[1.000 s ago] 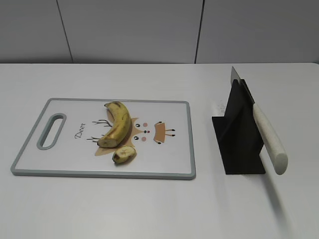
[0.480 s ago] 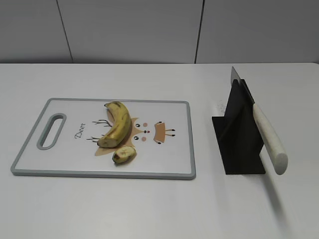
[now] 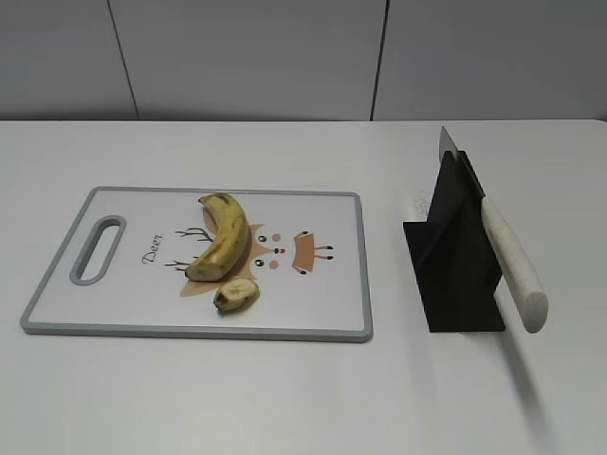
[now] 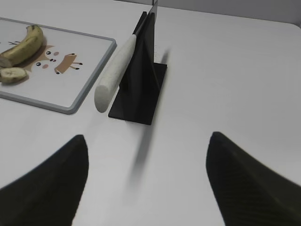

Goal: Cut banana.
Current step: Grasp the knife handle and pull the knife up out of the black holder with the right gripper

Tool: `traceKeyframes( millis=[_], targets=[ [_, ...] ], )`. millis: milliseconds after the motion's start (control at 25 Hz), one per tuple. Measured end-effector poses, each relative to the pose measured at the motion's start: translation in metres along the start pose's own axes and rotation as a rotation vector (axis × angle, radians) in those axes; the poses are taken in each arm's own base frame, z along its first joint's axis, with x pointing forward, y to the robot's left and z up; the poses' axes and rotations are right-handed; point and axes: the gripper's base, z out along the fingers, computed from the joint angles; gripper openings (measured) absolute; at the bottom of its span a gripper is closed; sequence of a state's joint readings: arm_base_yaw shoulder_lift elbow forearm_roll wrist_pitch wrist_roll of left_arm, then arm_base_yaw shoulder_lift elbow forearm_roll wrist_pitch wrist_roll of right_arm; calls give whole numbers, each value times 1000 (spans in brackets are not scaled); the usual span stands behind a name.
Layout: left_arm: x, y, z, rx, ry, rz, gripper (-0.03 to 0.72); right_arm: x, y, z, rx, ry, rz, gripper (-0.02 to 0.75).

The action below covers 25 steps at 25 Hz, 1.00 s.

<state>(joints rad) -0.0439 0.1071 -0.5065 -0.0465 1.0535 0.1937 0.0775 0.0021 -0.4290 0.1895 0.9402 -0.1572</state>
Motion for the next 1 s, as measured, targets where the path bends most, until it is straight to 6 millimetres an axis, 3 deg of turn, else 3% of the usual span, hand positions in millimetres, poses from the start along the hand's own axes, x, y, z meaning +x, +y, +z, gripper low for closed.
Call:
traceKeyframes(
  millis=[160,480,760,1000],
  targets=[
    [0,0,0,0,0,0,566,-11,-1,0,-1,20,12,576],
    [0,0,0,0,0,0,566,-54,-3,6,-5,107,60,521],
    [0,0,0,0,0,0,566,-88,-5,30,-37,221,124,571],
    [0,0,0,0,0,0,566,-98,-9,63,-55,419,150,577]
  ],
)
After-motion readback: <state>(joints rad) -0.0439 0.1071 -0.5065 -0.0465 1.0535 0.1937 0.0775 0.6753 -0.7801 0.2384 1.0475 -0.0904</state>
